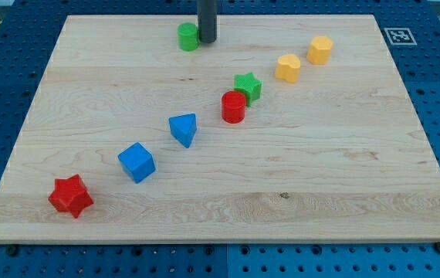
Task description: Move your arm right to the hexagon
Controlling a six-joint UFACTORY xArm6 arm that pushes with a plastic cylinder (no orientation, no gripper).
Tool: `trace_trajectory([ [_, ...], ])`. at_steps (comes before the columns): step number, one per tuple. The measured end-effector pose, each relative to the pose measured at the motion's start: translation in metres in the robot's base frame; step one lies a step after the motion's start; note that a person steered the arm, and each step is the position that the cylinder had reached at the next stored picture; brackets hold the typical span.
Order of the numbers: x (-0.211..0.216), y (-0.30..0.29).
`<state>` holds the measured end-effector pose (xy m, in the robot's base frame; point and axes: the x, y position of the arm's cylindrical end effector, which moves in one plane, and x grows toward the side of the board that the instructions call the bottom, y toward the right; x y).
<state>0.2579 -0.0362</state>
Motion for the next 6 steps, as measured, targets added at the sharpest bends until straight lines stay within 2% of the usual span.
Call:
trace_trajectory([
  [1, 0.0, -0.029],
  [2, -0.003, -0.015],
  [3, -0.04, 0.048],
  [4, -0.051, 0.139],
  [5, -0.027, 0.247],
  [6, 0.04, 0.302],
])
